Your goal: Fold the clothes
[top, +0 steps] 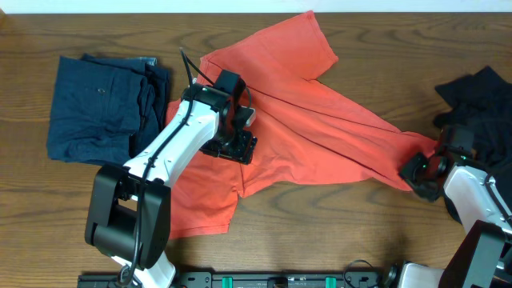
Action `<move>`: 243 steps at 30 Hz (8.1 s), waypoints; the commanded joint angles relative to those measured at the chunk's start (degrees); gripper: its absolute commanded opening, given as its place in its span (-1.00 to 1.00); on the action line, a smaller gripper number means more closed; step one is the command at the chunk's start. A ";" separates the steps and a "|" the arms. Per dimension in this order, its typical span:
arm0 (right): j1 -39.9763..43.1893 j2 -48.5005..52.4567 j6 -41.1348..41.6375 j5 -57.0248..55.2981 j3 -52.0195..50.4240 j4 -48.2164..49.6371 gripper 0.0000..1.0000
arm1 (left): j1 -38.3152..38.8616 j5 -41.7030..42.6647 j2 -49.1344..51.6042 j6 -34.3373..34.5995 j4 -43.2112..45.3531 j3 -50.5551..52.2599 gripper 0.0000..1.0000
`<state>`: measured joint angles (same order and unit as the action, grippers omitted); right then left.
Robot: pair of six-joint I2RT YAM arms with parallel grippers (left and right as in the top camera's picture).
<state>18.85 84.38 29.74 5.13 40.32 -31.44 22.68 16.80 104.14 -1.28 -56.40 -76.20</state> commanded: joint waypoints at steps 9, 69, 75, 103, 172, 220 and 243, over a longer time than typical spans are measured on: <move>0.70 -2.64 -7.96 1.55 1.77 -7.87 -0.42 | 0.17 0.72 -0.20 0.07 -0.31 0.02 0.38; -9.55 10.45 -9.94 19.45 21.51 16.04 0.35 | 0.17 0.55 -0.20 -0.11 1.18 0.02 0.54; -10.64 7.93 -16.94 20.74 21.49 -6.19 0.38 | 0.17 0.55 -0.20 -0.13 1.44 0.02 0.54; -18.97 7.87 -14.86 24.50 13.94 10.05 -0.60 | 0.17 0.55 -0.20 -0.15 4.96 0.02 0.55; -26.73 17.84 -13.55 -1.33 11.26 4.94 -0.97 | 0.17 0.55 -0.20 -0.13 5.31 0.02 0.55; -34.27 21.68 -16.94 -14.12 19.06 -3.63 -0.93 | 0.17 0.55 -0.20 -0.13 5.55 0.02 0.55; -8.15 -9.70 -11.65 -25.53 34.12 -34.93 -0.91 | 0.17 0.50 -0.17 -1.27 5.53 0.04 0.55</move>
<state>9.04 76.38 17.41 -19.35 74.32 -64.71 22.72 16.80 104.14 -1.56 -50.72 -76.20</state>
